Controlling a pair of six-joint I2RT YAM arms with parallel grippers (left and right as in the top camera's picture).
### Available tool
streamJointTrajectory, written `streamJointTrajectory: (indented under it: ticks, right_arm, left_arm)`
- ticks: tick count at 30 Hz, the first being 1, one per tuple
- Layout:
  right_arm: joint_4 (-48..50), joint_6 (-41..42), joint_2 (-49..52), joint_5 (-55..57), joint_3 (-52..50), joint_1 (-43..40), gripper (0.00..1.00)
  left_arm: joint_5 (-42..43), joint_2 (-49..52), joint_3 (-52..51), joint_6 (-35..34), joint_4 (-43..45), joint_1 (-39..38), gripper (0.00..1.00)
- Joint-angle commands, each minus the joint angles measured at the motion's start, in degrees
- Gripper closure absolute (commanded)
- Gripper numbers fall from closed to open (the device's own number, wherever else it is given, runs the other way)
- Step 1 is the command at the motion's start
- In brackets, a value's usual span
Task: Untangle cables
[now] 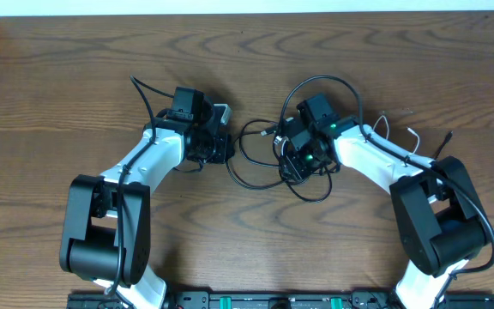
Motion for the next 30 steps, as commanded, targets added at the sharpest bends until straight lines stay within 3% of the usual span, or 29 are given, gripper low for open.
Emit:
streamJointTrajectory:
  ticks: [1,13,26,30]
  right_arm:
    - [0.2,-2.5,0.4,-1.2,-1.3,-0.6,0.66]
    - [1.7,-1.3,0.4,-14.9,-0.9,-4.5,0.99]
    - [2.7,-1.0,0.3,-41.8,1.2,-14.0,0.99]
    - [0.4,0.0,-1.3,-41.9,3.2,-16.2,0.99]
  left_arm:
    - [0.5,0.2,1.1,1.2,-0.1,0.2,0.91]
    - [0.5,0.2,1.1,1.2,-0.1,0.2,0.91]
    - [-1.3,0.2,1.1,1.2,-0.1,0.2,0.91]
    - [-1.2,0.2,1.1,1.2,-0.1,0.2,0.91]
